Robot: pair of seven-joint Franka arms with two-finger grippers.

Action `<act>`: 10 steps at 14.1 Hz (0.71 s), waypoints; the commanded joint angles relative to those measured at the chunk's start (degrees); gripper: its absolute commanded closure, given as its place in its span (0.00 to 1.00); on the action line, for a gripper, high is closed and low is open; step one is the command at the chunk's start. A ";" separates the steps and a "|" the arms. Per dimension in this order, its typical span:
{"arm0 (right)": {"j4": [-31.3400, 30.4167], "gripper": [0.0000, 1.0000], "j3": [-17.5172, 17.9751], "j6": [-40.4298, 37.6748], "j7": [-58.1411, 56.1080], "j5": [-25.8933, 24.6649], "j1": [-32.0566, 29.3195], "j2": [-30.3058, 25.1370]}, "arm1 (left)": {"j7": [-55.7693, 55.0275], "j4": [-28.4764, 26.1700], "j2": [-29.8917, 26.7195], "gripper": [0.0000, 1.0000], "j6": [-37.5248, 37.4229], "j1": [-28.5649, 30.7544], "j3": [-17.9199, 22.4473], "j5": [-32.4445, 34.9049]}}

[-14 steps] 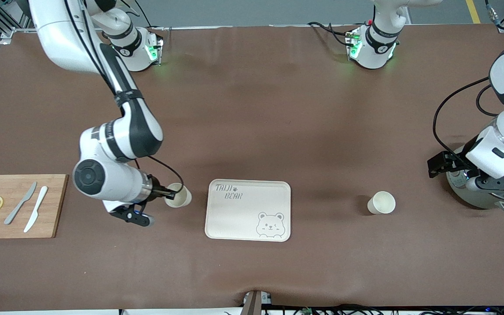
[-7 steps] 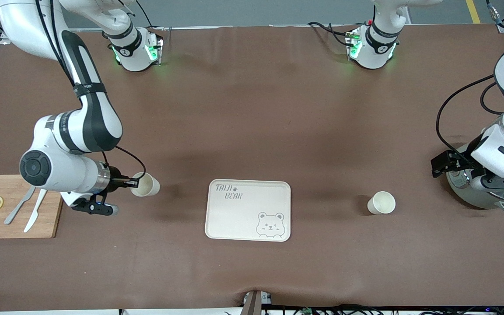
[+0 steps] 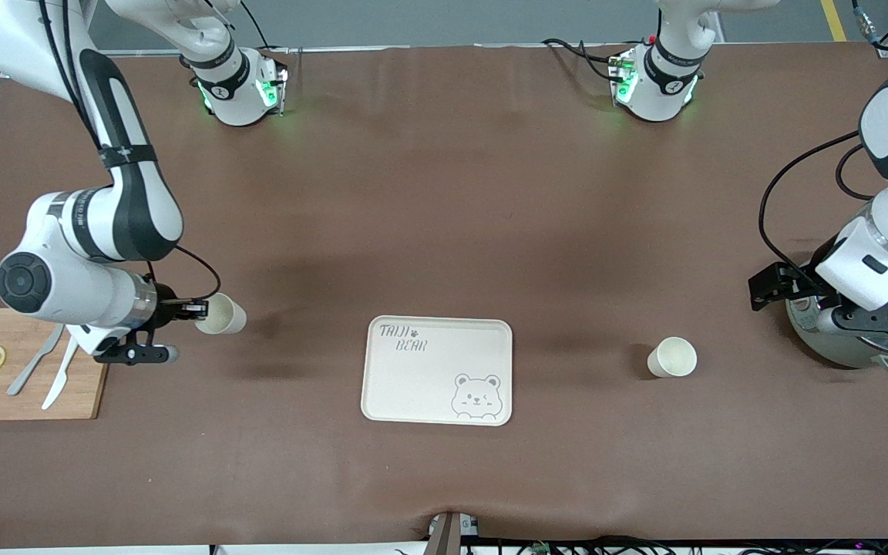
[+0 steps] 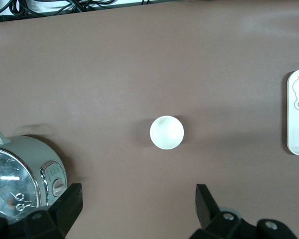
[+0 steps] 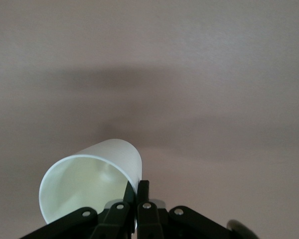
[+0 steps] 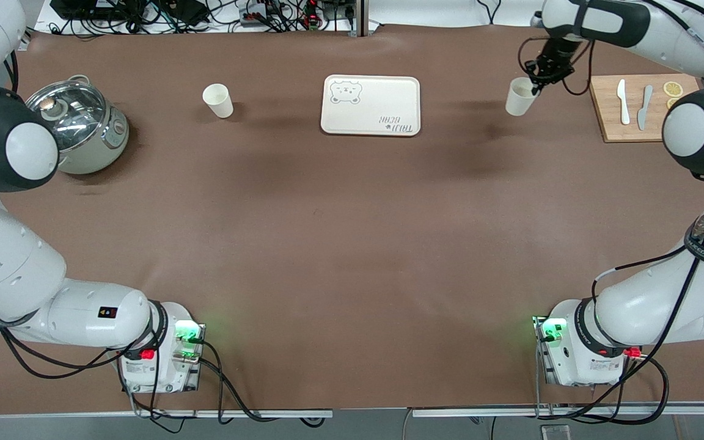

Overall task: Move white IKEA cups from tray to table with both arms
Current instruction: 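Lower the cup onto the table and open the right gripper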

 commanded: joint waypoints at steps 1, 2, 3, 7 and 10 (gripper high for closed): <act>-6.35 1.00 1.00 3.92 -6.49 -1.68 -3.82 -3.53 | -0.83 0.40 -0.30 0.00 -1.03 0.33 -0.20 0.52; -7.66 1.00 1.00 5.32 -9.12 -1.69 -5.23 -3.53 | -0.83 0.40 -0.30 0.00 -1.03 0.42 -0.20 0.52; -8.72 1.00 1.00 6.90 -10.98 -1.69 -6.29 -3.53 | -0.74 0.40 -0.38 0.00 -1.03 0.59 -0.20 0.52; -11.45 1.00 1.00 10.69 -18.62 -1.77 -9.54 -3.36 | -0.74 0.40 -0.56 0.00 -1.03 0.85 -0.20 0.52; -13.82 1.00 1.00 14.38 -22.33 -2.04 -11.22 -3.01 | -0.65 0.31 -0.74 0.00 -1.03 0.94 -0.11 0.08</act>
